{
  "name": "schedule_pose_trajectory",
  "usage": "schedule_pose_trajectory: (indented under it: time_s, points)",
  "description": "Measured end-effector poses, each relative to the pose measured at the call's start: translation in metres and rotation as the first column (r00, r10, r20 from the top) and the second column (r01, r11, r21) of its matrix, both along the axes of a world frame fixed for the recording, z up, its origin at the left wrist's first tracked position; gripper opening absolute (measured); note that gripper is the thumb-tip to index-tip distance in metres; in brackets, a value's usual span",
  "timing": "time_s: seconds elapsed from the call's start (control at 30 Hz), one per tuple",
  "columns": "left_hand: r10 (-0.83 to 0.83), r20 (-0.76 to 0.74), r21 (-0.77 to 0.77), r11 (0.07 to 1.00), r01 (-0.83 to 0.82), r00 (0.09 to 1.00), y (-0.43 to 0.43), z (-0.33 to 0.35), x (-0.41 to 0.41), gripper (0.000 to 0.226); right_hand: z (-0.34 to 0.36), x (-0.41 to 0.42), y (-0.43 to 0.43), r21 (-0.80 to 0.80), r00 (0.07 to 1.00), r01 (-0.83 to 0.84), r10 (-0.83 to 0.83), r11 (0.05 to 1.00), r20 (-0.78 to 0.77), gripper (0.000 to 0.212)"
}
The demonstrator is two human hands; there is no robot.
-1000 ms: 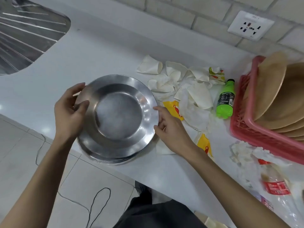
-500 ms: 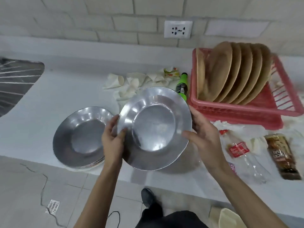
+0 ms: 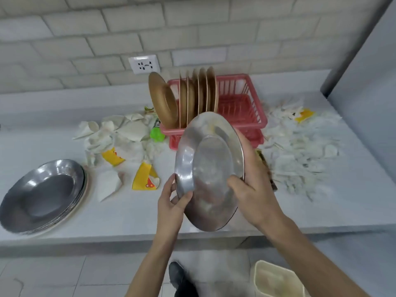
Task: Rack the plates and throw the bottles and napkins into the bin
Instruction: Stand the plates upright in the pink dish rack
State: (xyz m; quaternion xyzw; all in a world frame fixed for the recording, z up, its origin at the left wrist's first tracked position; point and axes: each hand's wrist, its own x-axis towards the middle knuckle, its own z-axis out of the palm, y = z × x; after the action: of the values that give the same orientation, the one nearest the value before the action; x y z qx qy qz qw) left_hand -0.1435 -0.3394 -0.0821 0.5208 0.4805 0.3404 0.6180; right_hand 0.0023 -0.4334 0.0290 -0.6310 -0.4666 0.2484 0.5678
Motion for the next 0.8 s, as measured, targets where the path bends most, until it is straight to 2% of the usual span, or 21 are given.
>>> schedule_pose_trajectory:
  time_s: [0.2,0.37,0.43,0.57,0.63,0.8]
  points:
    - [-0.230,-0.101,0.076,0.968,0.238,0.968,-0.010,0.016,0.037,0.055,0.024,0.040,-0.025,0.049,0.992,0.104,-0.107,0.993,0.064,0.088]
    - [-0.292,-0.269,0.279,0.889,0.364,0.918,0.021,0.026,0.063,0.042,0.041,0.073,-0.011,0.091,0.976,0.181,-0.190,0.979,0.110,0.087]
    - [-0.281,-0.347,0.396,0.821,0.412,0.895,0.037,0.028,0.071,0.040,0.047,0.086,0.001,0.113,0.963,0.220,-0.234,0.969,0.132,0.086]
    - [-0.286,-0.514,0.568,0.593,0.571,0.809,0.075,0.027,0.084,0.037,0.055,0.109,0.034,0.119,0.926,0.310,-0.328,0.943,0.186,0.081]
    - [-0.276,-0.599,0.578,0.500,0.644,0.752,0.096,0.021,0.090,0.039,0.056,0.119,0.053,0.108,0.911,0.354,-0.369,0.929,0.187,0.079]
    - [-0.253,-0.688,0.573,0.386,0.723,0.680,0.134,0.010,0.106,0.048,0.054,0.140,0.096,0.094,0.885,0.400,-0.411,0.912,0.220,0.081]
